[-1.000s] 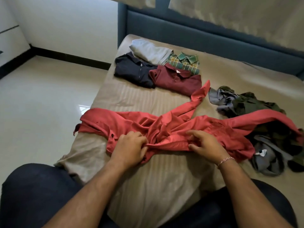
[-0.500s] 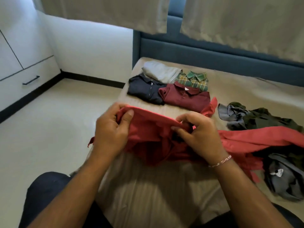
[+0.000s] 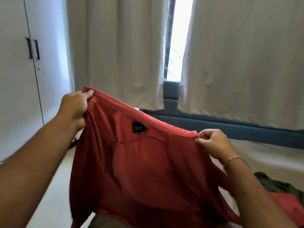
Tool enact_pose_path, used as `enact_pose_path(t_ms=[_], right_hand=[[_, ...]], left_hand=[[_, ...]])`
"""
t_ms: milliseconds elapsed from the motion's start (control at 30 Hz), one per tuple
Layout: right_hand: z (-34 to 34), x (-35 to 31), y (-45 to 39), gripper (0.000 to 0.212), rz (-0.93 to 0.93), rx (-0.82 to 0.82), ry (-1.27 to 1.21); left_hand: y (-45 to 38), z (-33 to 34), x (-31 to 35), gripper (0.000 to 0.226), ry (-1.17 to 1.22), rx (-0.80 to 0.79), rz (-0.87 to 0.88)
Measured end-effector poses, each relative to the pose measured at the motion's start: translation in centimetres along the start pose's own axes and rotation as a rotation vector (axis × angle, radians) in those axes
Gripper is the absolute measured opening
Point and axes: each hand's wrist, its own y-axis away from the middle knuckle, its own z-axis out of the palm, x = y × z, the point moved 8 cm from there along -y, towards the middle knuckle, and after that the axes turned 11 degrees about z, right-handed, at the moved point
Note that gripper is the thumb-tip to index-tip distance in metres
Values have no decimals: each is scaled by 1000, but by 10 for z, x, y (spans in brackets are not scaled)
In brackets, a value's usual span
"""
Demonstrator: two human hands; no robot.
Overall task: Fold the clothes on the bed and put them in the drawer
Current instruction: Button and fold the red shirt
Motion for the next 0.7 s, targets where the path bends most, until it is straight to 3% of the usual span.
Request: enact_pose_path(t_ms=[133,233,433,600,700], right_hand=[[-20,-34,21,15,41,-203,-697],[-24,-57,33,18,58,-220,-1005],[4,-31,49,11,137,-134,-1070],[42,58,68,8,263,128,-978],[86,135,105,10,415,140,-871]], left_hand=[[-6,0,41,15,-57,-32,89],[2,11,62,8,-80,-66,169],[41,35,29,10,-299,-104,345],[89,37,-89,16,-447,-195,198],[157,25,-173,18,-476,-262,96]])
